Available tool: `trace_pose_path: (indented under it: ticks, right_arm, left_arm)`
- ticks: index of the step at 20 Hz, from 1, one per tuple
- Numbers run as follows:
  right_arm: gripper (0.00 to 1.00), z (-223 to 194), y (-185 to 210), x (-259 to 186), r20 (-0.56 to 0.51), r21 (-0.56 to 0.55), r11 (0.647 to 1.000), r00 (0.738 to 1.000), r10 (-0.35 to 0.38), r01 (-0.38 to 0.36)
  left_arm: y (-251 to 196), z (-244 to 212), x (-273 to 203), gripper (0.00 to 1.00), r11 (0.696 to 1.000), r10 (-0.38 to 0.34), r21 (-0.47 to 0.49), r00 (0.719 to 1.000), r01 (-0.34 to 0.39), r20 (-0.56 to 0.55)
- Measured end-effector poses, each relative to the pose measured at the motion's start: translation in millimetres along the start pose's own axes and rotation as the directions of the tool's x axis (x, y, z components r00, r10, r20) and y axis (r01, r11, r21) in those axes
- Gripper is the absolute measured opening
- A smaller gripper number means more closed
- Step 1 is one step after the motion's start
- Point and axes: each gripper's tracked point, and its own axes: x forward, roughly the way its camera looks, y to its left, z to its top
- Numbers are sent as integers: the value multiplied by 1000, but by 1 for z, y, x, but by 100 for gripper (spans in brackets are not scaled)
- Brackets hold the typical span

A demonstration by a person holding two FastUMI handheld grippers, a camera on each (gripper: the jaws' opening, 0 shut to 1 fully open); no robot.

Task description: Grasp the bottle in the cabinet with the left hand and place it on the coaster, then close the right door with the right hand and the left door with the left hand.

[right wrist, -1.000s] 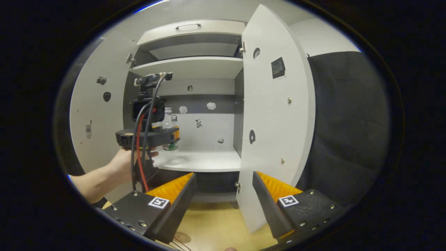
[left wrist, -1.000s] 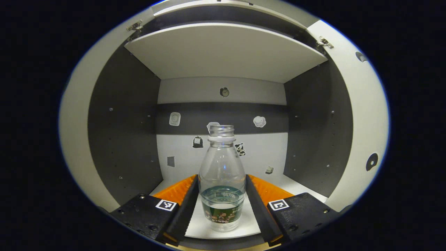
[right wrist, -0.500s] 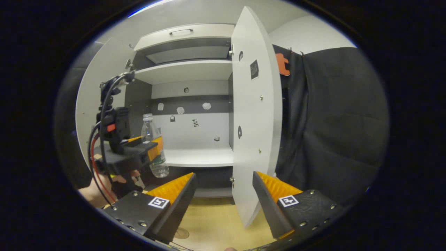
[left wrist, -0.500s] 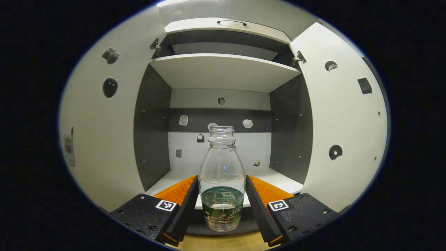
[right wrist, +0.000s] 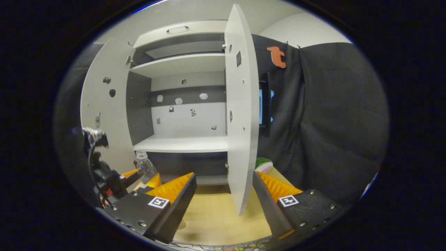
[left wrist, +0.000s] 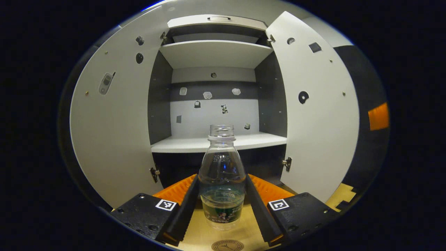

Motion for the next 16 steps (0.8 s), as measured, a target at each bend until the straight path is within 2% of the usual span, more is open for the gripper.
trace_pose_path:
  ticks: [8,16]
  right_arm:
    - [98,-42,-21,-13,-73,-37,999,997,-18,16]
    - [97,-78,-19,-11,-163,-49,999,987,1,-9]
  left_arm:
    - [-19,-96,-30,82,1000,11,-9,996,-12,-86]
    - [-11,-151,-25,81,997,40,-54,989,-48,-141]
